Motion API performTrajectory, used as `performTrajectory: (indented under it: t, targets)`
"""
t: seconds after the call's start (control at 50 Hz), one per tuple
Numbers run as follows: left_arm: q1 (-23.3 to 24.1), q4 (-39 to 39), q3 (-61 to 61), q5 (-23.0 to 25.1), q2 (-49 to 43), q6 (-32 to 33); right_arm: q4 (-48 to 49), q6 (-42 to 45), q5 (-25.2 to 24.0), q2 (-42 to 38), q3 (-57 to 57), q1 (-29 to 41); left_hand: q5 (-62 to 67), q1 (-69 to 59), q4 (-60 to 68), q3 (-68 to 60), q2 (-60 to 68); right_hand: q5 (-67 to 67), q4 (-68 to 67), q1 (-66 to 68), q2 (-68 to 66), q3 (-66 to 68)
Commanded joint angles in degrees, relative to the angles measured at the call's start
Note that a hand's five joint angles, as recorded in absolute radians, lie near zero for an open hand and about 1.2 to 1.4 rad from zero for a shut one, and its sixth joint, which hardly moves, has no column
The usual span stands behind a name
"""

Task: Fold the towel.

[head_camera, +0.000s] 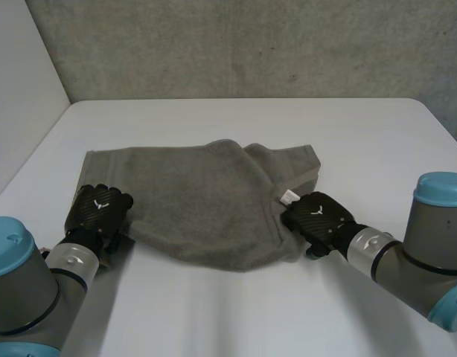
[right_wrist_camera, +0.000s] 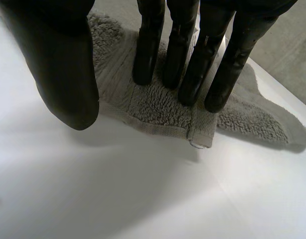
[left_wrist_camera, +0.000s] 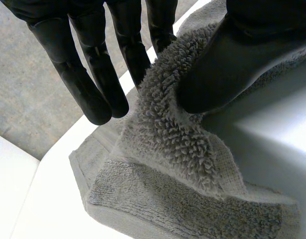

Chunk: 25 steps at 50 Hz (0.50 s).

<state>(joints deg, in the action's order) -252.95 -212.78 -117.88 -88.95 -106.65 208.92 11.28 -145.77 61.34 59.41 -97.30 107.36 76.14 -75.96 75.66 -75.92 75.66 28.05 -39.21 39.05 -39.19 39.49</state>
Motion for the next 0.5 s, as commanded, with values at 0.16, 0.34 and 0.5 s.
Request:
performTrajectory:
  t: [0.16,0.34,0.5]
  targets:
    - [0.0,0.0,0.0,0.0,-0.1,0.0,1.1,-4.2,2.6,-3.3,4.8,5.2,-19.2,9.1,-8.8,9.0,-8.8,3.0,-1.8,2.0,-1.8,1.5]
    - [0.0,0.1,0.0,0.0,0.0,0.0,1.1,-4.3,5.6,-5.7,7.4,6.9,-19.2,9.1,-8.8,9.0,-8.8,7.7,-6.5,6.7,-6.6,6.3]
    - [0.0,0.0,0.0,0.0,0.0,0.0,1.2,-5.3,6.7,-7.3,9.2,9.0,-19.2,9.1,-8.8,9.0,-8.8,16.8,-15.6,15.8,-15.6,15.3]
